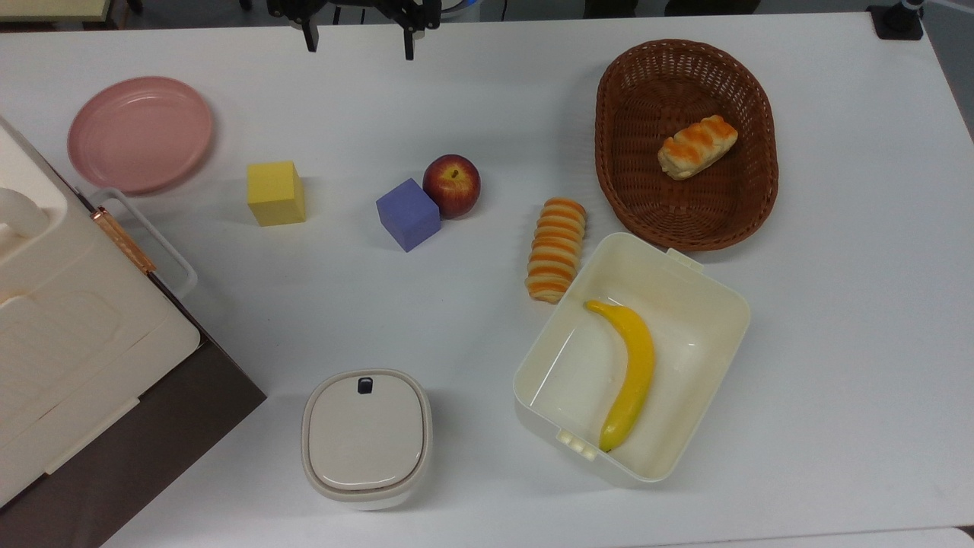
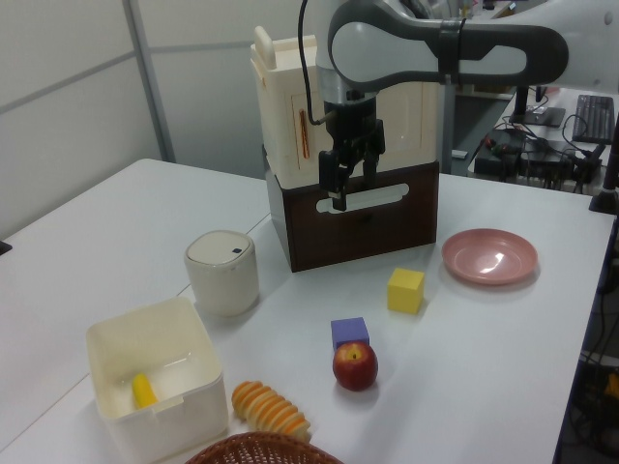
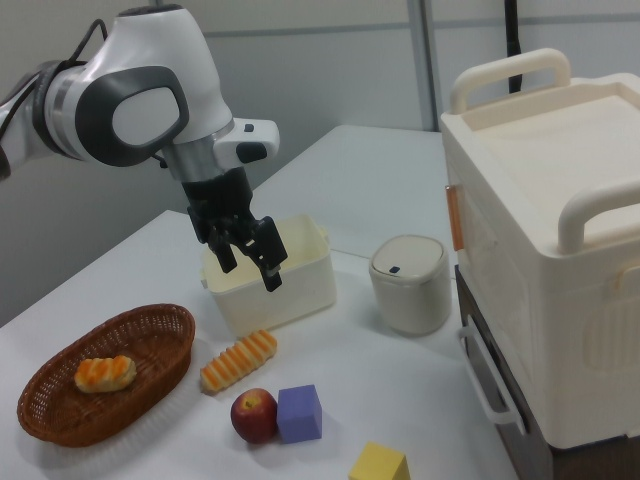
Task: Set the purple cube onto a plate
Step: 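Move the gripper down over the purple cube beside the apple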
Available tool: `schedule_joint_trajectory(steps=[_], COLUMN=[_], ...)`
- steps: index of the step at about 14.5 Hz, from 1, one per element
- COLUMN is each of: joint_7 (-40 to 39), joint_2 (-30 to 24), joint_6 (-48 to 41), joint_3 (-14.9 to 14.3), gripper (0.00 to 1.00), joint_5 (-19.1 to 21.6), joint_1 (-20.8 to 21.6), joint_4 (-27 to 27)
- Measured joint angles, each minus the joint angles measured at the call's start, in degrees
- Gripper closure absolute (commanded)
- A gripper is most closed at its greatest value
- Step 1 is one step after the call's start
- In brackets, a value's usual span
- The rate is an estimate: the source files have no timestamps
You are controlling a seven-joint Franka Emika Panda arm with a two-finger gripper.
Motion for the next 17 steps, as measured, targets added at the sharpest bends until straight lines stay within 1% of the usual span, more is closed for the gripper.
schedule_joint_trajectory(steps=[9, 13, 17], joint_7=[0.0, -2.6, -3.2], joint_2=[1.2, 2.7, 5.1], joint_6=[0.0, 0.0, 1.5], joint_3=[-0.1, -0.5, -0.3], gripper=[0.0, 0.0, 0.0], joint_5=[0.0, -0.1, 0.0], joint_1=[0.0, -1.4, -1.4], joint_4=[0.0, 0.0, -0.2])
